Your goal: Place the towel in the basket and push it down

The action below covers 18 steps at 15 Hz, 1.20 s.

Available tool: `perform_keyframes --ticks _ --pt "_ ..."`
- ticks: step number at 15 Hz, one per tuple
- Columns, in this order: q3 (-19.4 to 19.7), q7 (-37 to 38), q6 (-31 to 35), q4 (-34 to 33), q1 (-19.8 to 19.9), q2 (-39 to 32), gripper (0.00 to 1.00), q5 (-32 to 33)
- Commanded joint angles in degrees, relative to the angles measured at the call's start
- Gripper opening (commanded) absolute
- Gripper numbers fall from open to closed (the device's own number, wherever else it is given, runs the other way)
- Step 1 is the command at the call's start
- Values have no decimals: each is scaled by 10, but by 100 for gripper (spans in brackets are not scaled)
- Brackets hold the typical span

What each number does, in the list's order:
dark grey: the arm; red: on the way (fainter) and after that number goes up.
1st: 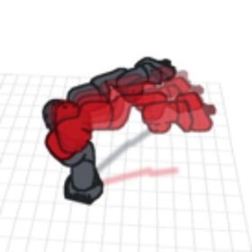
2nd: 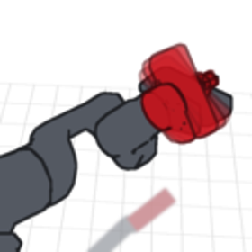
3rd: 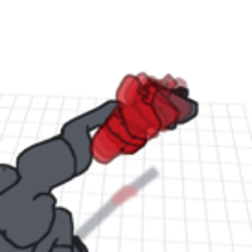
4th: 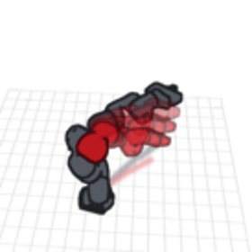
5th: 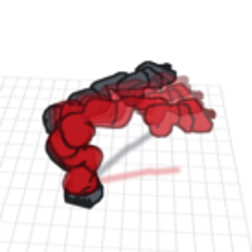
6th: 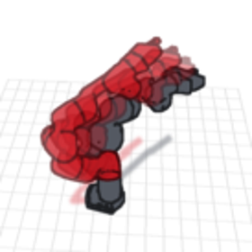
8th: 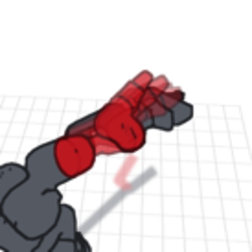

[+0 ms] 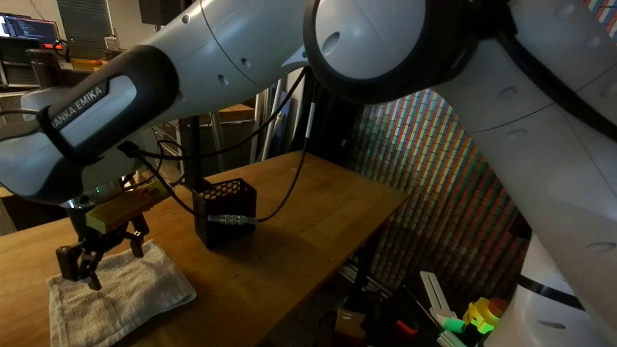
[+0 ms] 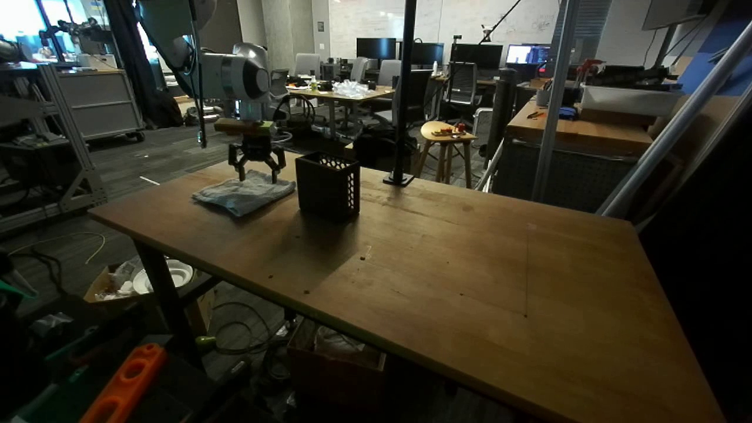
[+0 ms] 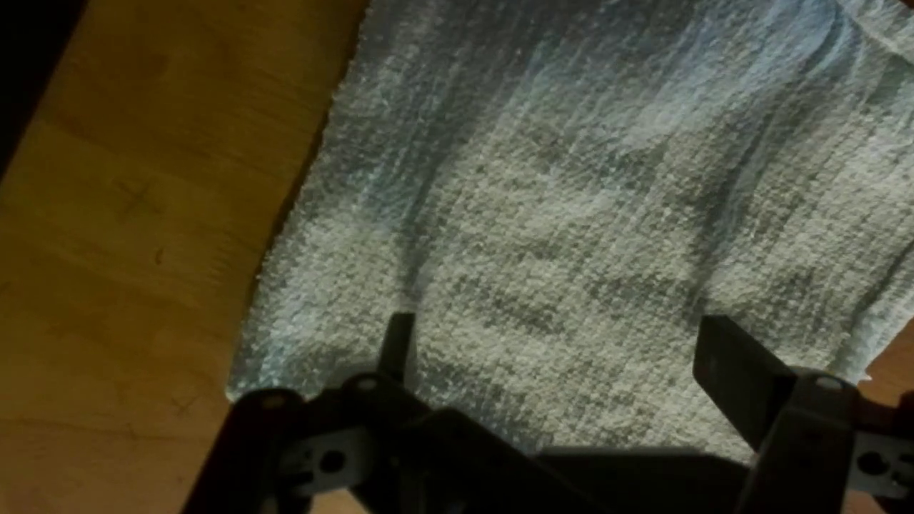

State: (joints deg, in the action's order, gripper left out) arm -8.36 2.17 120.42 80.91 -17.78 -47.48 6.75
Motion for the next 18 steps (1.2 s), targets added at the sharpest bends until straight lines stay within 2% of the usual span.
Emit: perform_keyframes --ticks 1,4,5,6,15,17,18 --pt "2 -13 24 -8 -5 -23 100 3" --pt "-1 -14 31 -12 -8 -38 100 0" --pt "-3 -14 32 -13 -9 -39 75 -2" --pt "-3 -14 33 -13 -9 -39 74 -2" --pt "-17 -5 32 15 -15 -5 5 -14" --pt "-19 -4 26 18 -16 3 0 -15" --pt "-20 -4 25 19 -16 6 3 -15"
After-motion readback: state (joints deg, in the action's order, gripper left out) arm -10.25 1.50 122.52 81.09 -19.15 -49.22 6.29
